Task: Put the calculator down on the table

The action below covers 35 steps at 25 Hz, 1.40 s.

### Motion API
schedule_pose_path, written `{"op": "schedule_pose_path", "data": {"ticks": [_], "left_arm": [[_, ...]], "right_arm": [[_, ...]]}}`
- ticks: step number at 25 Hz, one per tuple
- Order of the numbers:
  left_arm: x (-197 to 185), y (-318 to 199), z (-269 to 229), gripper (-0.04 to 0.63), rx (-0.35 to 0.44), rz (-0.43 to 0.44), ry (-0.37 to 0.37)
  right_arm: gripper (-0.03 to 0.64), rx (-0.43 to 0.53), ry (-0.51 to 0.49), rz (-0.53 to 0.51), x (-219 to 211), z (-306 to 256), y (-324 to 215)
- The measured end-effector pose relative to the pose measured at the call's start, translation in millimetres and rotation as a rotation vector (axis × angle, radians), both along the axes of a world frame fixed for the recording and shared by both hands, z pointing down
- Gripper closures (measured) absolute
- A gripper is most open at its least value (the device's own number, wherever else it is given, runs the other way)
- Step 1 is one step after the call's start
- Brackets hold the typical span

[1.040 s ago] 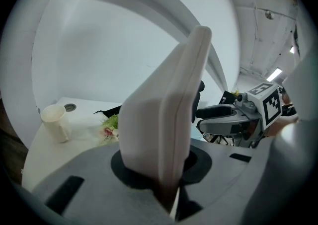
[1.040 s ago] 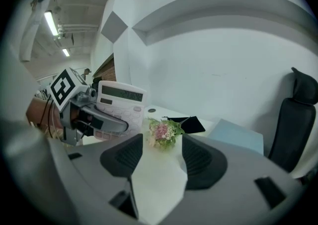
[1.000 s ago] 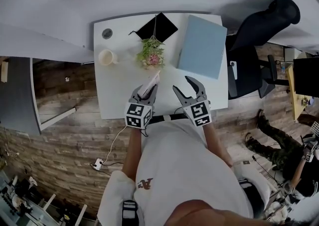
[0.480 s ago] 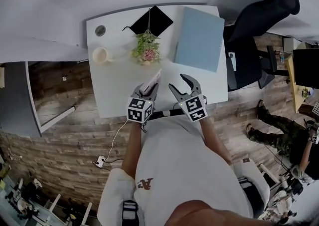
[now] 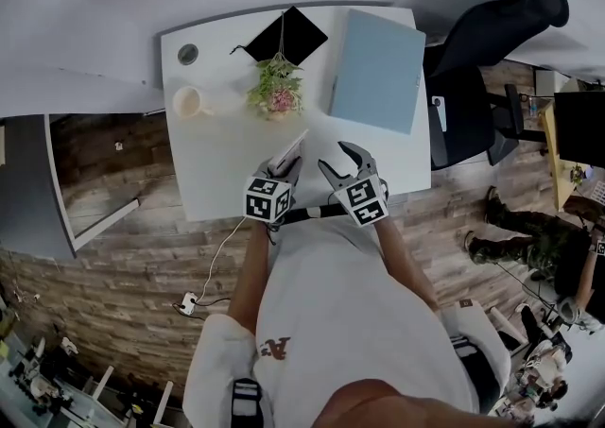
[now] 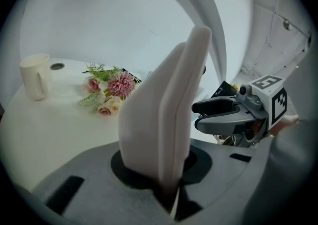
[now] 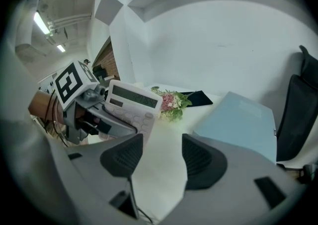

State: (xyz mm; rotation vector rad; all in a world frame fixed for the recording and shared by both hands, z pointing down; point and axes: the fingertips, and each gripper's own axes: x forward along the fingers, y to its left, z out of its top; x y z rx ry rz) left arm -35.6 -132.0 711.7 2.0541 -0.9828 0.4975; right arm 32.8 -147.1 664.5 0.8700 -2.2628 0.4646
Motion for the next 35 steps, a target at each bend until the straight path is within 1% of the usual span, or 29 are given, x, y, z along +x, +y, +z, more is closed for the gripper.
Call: {"op": "schedule_pose_path", "data": {"ticks": [14, 22, 28, 35], "left_arm": [[12.4, 13.7, 29.0, 0.522, -0.116, 0.014, 0.062], [23.2, 21.1, 41.4, 0.52, -0.191, 0.03, 0.105], [31.9, 24.1, 46.3, 0.515, -0.238, 0.024, 0.164], [29.1, 18.5, 49.3, 0.482, -0.221, 0.015, 0.109]], "right_arm": [[0.367, -0.062, 0.036, -0.012, 2.5, 25.2, 11.2], [0.367, -0.064, 0.077, -0.035, 5.9, 26.3, 12.1], [0.367, -0.054, 0.062, -0.055, 2.4, 29.1, 14.1], [0.367, -0.072, 0.084, -0.054, 8.2, 32.2, 18.9]]}}
